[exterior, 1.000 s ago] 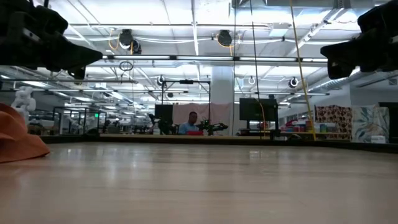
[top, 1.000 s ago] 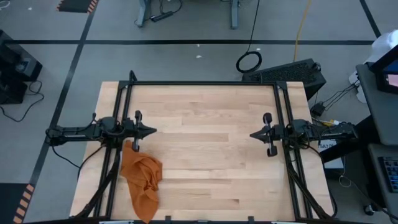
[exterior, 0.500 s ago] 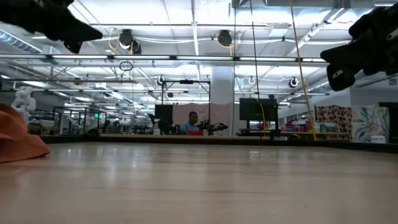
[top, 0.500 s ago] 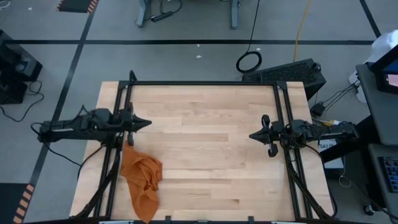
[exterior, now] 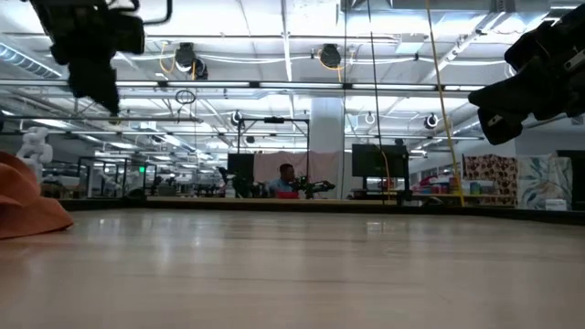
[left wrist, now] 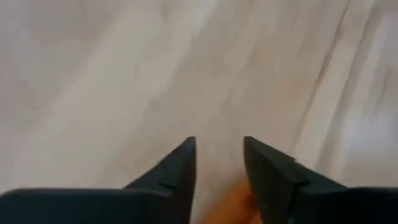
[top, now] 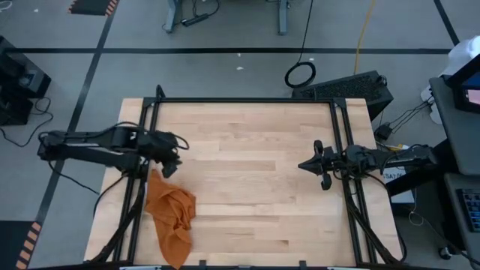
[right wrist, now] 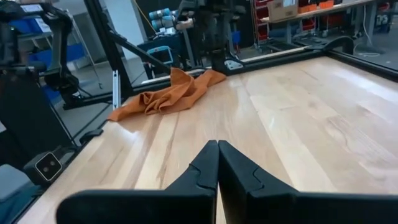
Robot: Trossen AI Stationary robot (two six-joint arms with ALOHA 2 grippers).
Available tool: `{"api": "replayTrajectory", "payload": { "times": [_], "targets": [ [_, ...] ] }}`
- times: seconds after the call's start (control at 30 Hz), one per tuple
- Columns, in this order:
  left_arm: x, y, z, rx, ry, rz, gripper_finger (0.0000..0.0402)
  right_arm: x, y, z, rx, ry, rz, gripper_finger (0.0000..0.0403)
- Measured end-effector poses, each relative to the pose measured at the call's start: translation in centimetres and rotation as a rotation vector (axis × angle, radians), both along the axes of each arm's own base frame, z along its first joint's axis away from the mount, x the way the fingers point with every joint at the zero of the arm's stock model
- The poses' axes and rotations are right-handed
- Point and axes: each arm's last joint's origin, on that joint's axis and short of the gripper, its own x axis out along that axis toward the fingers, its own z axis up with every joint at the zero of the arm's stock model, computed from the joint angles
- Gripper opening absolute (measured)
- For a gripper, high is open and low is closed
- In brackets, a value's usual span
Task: Roll towel
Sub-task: Roll the brown towel
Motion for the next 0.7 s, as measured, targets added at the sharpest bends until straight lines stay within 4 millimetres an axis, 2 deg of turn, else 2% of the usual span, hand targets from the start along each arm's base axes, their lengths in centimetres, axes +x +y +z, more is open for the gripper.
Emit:
{"api": "replayTrajectory", "payload": {
  "times": [0.1,0.2,0.4,0.7],
  "targets": [
    [0.8,-0.4,-1.1,-0.115,0.12,0.022,0.019,0.0,0.0,-0.1,-0.001,0.006,-0.003,0.0],
    [1.5,-1.2,-1.9,-0.178,0.202,-0.001,0.0212,0.1,0.0,-0.1,-0.001,0.01,-0.003,0.0],
    [2.3,-3.7,-3.1,-0.274,0.335,-0.024,0.0217,0.1,0.0,-0.1,-0.009,0.01,-0.003,0.0],
    [3.4,-7.0,-4.9,-0.215,0.421,-0.041,0.0215,0.1,-0.1,0.0,-0.074,0.002,-0.033,0.0]
  ]
}}
